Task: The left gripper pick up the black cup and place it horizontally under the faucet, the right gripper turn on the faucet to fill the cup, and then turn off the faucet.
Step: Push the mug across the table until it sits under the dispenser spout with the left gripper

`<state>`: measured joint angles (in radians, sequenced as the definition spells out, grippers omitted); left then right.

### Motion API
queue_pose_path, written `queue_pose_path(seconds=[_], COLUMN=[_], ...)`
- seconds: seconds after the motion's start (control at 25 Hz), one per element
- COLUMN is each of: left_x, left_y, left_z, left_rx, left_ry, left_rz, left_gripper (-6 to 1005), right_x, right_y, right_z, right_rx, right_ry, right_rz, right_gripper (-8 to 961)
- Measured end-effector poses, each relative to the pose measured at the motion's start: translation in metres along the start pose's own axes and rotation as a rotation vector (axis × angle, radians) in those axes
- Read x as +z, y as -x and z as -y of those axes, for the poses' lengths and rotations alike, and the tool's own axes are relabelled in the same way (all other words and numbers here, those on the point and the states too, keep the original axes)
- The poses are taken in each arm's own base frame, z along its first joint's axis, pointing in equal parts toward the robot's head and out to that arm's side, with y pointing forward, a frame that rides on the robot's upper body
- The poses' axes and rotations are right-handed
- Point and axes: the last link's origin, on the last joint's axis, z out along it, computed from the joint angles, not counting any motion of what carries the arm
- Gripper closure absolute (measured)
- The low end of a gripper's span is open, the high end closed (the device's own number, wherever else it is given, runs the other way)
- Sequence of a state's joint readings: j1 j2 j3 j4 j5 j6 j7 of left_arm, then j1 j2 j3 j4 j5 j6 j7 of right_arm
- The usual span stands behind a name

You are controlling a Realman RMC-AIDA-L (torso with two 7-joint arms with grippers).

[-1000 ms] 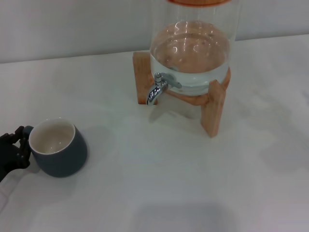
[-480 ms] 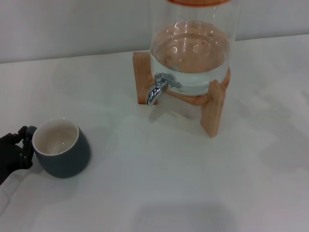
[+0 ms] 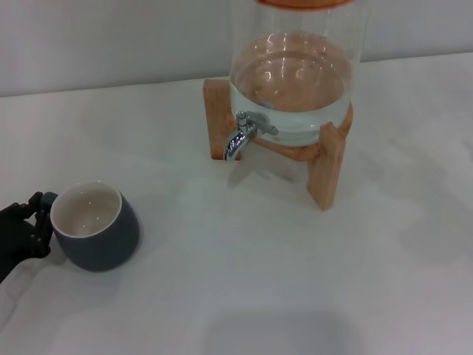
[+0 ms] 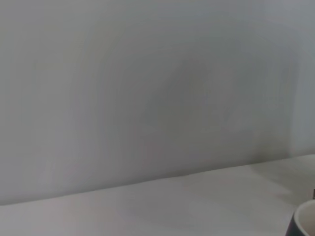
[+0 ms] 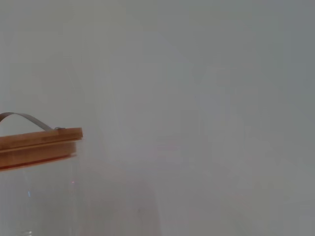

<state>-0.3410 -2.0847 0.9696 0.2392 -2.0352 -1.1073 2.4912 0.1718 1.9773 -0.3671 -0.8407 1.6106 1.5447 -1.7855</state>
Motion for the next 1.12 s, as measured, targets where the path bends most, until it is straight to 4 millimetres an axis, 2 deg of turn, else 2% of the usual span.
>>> queue_pose_path(seconds=[0.44,1.12], left_x=[0.013,0.051], left_y=[-0.014,-0.033], left_z=[-0.005,-0.021], left_rx=[0.008,-0.058], left_ry=[0.043,0.159], left_rz=[-0.045,-0.005], left_gripper=[848,850], right_x=[0.000,0.001], right_y=[-0.001,-0.002], right_z=[-0.001,-0.005], right_rx=[0.005,0.007], right_ry=[-0.002,0.015], right_rz=[0.003,0.008], right_gripper=[353,354])
